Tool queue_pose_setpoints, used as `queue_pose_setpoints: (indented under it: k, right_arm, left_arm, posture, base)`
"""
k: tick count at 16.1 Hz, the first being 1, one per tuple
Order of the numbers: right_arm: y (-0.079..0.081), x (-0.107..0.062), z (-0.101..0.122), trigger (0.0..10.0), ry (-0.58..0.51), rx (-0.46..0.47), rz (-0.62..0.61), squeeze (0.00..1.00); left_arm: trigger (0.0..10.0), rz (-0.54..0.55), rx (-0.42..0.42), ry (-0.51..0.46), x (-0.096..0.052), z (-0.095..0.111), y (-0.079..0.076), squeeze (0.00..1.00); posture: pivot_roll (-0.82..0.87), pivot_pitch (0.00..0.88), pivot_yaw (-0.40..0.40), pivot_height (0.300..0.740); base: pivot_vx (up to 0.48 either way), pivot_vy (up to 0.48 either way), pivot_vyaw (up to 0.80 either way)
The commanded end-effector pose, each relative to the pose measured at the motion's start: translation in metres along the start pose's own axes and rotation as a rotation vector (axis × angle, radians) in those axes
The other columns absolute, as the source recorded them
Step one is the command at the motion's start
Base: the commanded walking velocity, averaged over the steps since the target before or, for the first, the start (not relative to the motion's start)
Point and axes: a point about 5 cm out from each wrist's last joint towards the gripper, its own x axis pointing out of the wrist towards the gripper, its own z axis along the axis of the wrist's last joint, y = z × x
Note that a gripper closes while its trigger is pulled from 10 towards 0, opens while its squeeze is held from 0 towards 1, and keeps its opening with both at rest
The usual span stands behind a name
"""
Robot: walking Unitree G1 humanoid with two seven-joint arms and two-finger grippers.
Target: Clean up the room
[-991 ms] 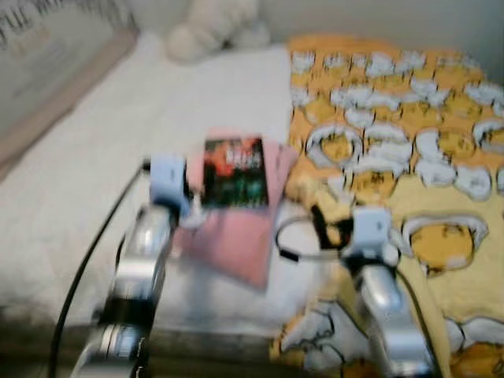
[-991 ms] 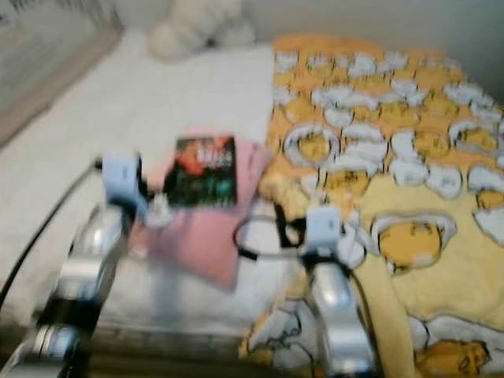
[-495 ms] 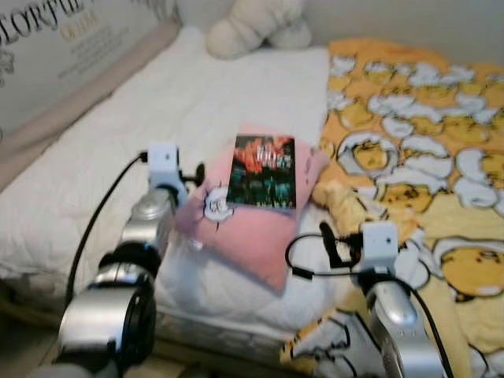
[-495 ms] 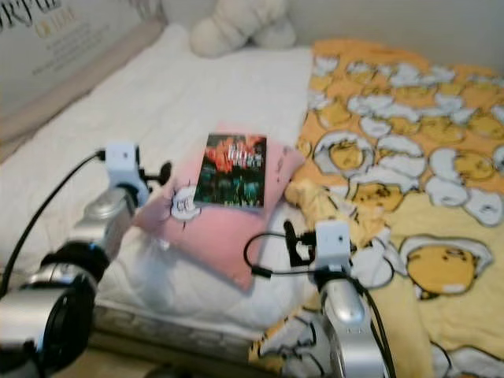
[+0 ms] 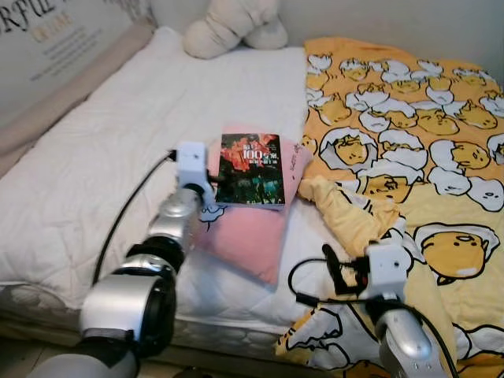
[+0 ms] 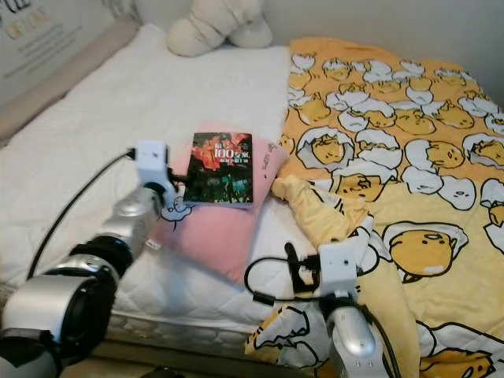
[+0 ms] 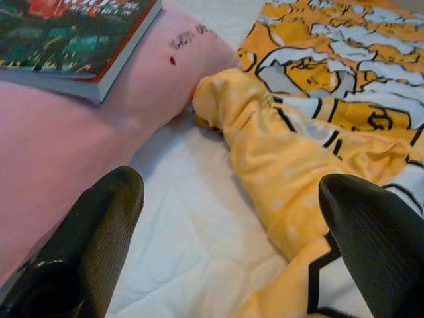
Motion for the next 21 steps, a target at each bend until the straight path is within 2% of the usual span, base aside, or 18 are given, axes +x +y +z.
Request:
queue_pose_setpoints:
  k: [1, 2, 4, 7, 10, 11, 12, 13, 14, 15, 19, 21]
  right_arm:
    - [0.000, -0.001, 0.006, 10.0, -0.015, -0.001, 0.003, 0.00]
    - [-0.002, -0.005, 0.005, 10.0, 0.007, 0.008, -0.006, 0.00]
    - [-0.003, -0.009, 0.004, 10.0, 0.020, 0.008, -0.010, 0.00]
    - [-0.002, -0.016, 0.000, 10.0, 0.050, 0.013, -0.014, 0.00]
    - [-0.001, -0.018, -0.001, 10.0, 0.065, 0.016, -0.011, 0.00]
    - [-0.001, -0.017, -0.001, 10.0, 0.070, 0.018, -0.009, 0.00]
    - [0.000, -0.017, -0.002, 10.0, 0.075, 0.021, -0.008, 0.00]
    - [0.000, -0.016, -0.003, 10.0, 0.081, 0.026, -0.008, 0.00]
    - [0.001, -0.015, -0.003, 10.0, 0.084, 0.029, -0.009, 0.00]
    - [0.001, -0.015, -0.003, 10.0, 0.084, 0.030, -0.008, 0.00]
    - [0.002, -0.013, -0.003, 10.0, 0.085, 0.043, -0.016, 0.00]
    - [0.003, -0.013, -0.003, 10.0, 0.088, 0.050, -0.016, 0.00]
  left_arm:
    - [10.0, -0.002, 0.022, -0.002, 0.000, -0.001, -0.001, 0.00]
    - [10.0, -0.026, 0.042, 0.010, -0.001, -0.008, -0.009, 0.00]
    - [10.0, -0.021, 0.055, 0.036, -0.003, -0.016, -0.012, 0.00]
    - [10.0, 0.000, -0.004, 0.086, -0.009, -0.034, -0.014, 0.00]
    - [10.0, -0.063, -0.028, 0.076, -0.009, -0.037, -0.028, 0.00]
    - [10.0, -0.113, -0.007, 0.075, -0.010, -0.038, -0.038, 0.00]
    - [10.0, -0.145, 0.043, 0.132, -0.012, -0.047, -0.044, 0.00]
    - [8.2, -0.174, 0.037, 0.237, -0.017, -0.063, -0.049, 0.00]
    - [1.0, -0.181, 0.012, 0.282, -0.019, -0.070, -0.051, 0.00]
    - [0.0, -0.178, -0.007, 0.300, -0.020, -0.073, -0.051, 0.00]
    - [0.0, -0.177, 0.039, 0.332, -0.022, -0.078, -0.050, 0.00]
    - [0.0, -0.154, -0.027, 0.338, -0.022, -0.078, -0.047, 0.00]
  posture:
    - [-0.14, 0.000, -0.032, 0.740]
    - [-0.15, 0.000, -0.032, 0.740]
    - [-0.16, 0.000, -0.030, 0.740]
    - [-0.17, 0.000, -0.026, 0.740]
    - [-0.17, 0.000, -0.025, 0.740]
    - [-0.16, 0.000, -0.024, 0.740]
    - [-0.16, 0.000, -0.022, 0.740]
    - [-0.16, 0.000, -0.021, 0.740]
    - [-0.17, 0.000, -0.019, 0.740]
    - [-0.17, 0.000, -0.018, 0.740]
    - [-0.17, 0.000, -0.011, 0.740]
    - [-0.17, 0.000, -0.012, 0.740]
  base:
    - [0.000, 0.000, 0.00]
    - [0.000, 0.000, 0.00]
    - [0.000, 0.000, 0.00]
    - [0.000, 0.000, 0.00]
    - [0.000, 0.000, 0.00]
    - [0.000, 0.000, 0.00]
    - [0.000, 0.000, 0.00]
    - [0.000, 0.000, 0.00]
    - [0.000, 0.000, 0.00]
    - [0.000, 0.000, 0.00]
    - [0.000, 0.000, 0.00]
    - [0.000, 0.000, 0.00]
